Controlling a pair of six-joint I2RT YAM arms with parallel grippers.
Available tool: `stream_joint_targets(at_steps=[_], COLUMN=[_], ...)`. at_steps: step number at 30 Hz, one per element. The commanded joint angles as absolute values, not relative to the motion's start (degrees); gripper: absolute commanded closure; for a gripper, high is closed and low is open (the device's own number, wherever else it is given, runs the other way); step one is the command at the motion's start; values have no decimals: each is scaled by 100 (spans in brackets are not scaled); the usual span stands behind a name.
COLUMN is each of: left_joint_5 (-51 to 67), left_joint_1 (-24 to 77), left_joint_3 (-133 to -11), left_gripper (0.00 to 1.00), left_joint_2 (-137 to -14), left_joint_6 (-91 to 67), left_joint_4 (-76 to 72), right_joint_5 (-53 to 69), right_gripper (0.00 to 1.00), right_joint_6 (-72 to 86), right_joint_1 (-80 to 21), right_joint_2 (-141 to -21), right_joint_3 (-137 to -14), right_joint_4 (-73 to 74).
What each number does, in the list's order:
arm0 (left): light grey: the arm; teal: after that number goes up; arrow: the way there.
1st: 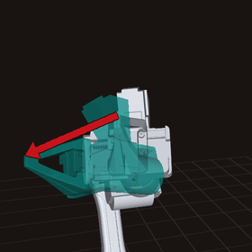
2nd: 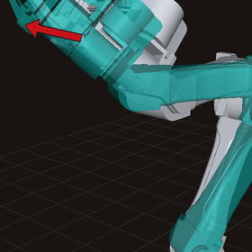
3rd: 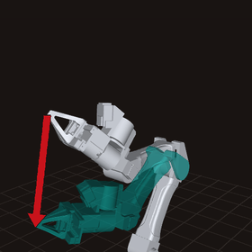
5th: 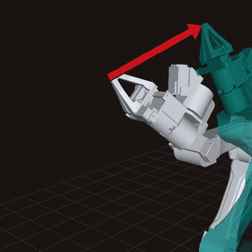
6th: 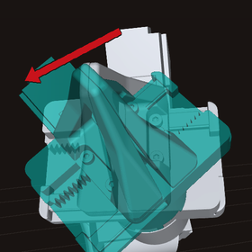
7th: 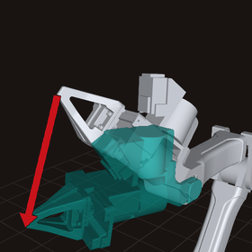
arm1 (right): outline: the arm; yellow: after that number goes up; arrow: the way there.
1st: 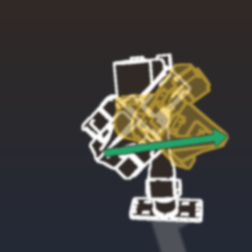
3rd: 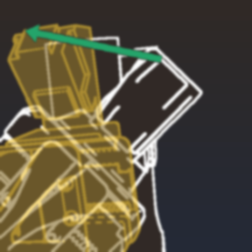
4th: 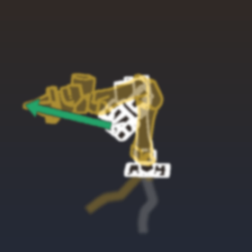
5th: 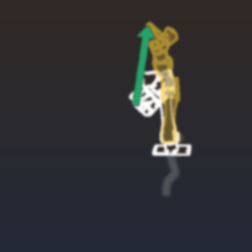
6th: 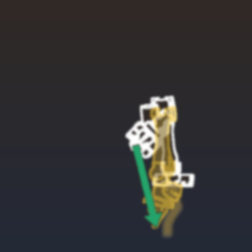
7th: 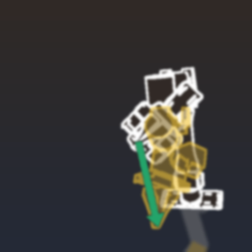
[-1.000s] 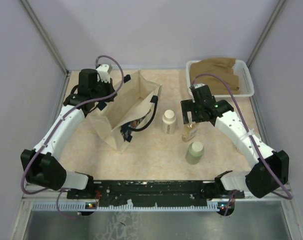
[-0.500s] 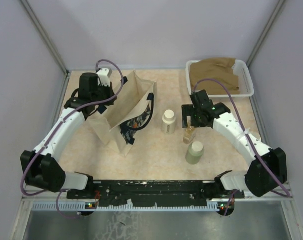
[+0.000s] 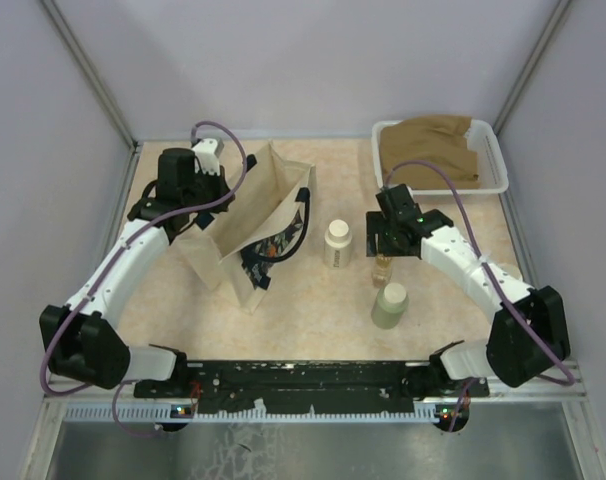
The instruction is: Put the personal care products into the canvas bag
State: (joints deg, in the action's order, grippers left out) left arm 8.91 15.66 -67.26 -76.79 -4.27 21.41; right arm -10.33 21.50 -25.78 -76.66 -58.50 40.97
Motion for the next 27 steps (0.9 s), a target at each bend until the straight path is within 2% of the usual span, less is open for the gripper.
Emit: stream_joint_targets(at_steps=[1,5,10,20,27], left_joint_5=[971,1000,993,981,977], left_joint_1=[1585,1590,1586,1590,1586], left_joint_3=[-6676,-6648,-6635,-6596,-6556], left_gripper=[100,100,100,100,100], left_joint_2=[-7506,-7512,-7493,-7447,-7447], left_joint_6=[-474,-493,-504,-500,-518], left_joint_4=[1979,1960,1973,1986,1969], right_joint_5=[-1296,-1330,-1715,-2019,-508], right_gripper=[37,58,100,100,100], right_joint_6=[2035,1935,1809,1249,613], right_joint_1=[-2628,-2652,-2663,-2668,-2772], right_joint_2=[-7828,-7786,-7657,-7553,-7486], right_joint_3=[-5848,-5843,-6225,-8067,-9338], right_joint_4=[3773,3732,4084,4587,3620])
